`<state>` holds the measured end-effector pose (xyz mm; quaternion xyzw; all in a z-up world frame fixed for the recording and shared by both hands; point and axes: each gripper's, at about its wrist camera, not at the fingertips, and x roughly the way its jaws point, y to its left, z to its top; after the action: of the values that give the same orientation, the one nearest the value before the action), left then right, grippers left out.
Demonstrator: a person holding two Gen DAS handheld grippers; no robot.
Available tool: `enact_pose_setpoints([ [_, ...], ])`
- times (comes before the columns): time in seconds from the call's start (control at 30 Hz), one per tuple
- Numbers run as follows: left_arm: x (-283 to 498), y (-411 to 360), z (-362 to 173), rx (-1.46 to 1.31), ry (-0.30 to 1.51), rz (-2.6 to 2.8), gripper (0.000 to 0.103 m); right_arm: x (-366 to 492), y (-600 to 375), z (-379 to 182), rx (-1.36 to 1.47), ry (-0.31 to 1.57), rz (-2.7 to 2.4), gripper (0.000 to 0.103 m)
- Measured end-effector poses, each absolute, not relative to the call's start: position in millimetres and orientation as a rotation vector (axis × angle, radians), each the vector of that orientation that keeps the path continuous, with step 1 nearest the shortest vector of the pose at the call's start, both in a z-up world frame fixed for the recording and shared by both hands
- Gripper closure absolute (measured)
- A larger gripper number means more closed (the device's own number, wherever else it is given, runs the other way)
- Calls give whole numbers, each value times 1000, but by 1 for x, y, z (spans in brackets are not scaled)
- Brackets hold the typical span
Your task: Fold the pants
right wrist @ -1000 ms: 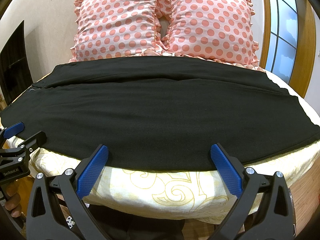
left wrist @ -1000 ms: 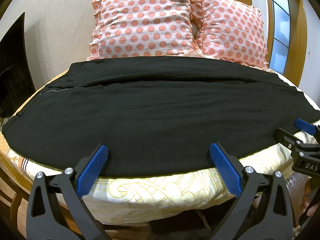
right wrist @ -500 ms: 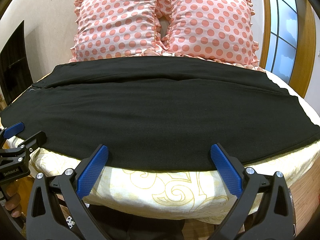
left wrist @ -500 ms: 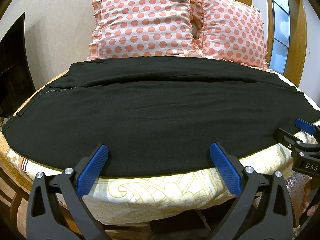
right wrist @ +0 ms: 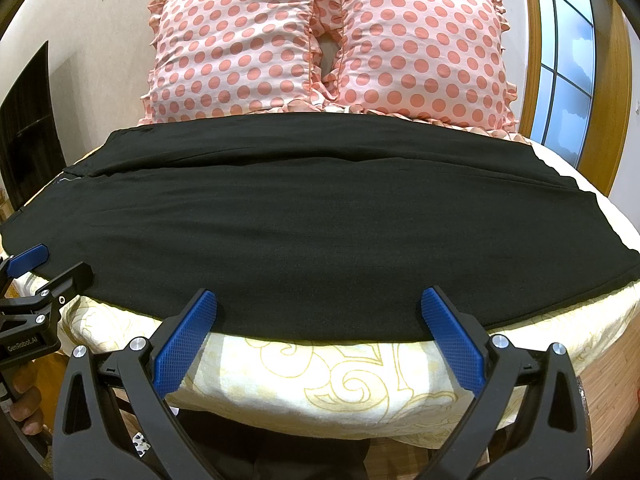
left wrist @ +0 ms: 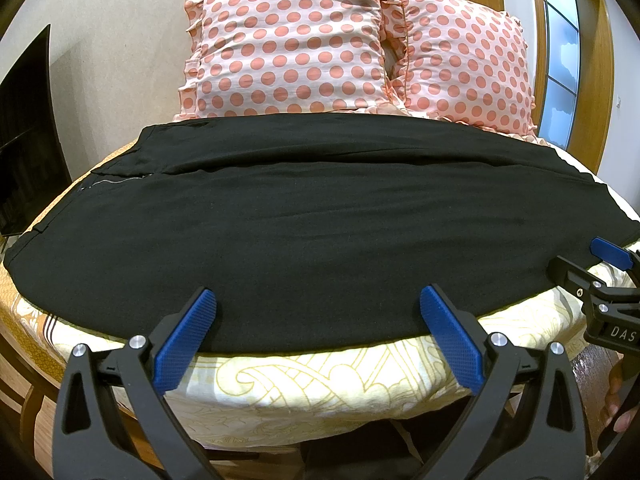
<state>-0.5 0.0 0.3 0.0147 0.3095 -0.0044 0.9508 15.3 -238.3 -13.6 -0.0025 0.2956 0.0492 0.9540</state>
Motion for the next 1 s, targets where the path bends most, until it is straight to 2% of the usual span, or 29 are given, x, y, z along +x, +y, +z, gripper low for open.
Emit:
enact_pose_setpoints([
  [0.57,9,3,6,38,668,-27,2,27,-247,-9,-15,638,150,1],
  [0.77,24,18,31,21,641,23,2,53,-294,33,79,612,81,1],
  [1.0,70,38,59,-49,624,73,2,150,-392,85,276,646,-170,1],
])
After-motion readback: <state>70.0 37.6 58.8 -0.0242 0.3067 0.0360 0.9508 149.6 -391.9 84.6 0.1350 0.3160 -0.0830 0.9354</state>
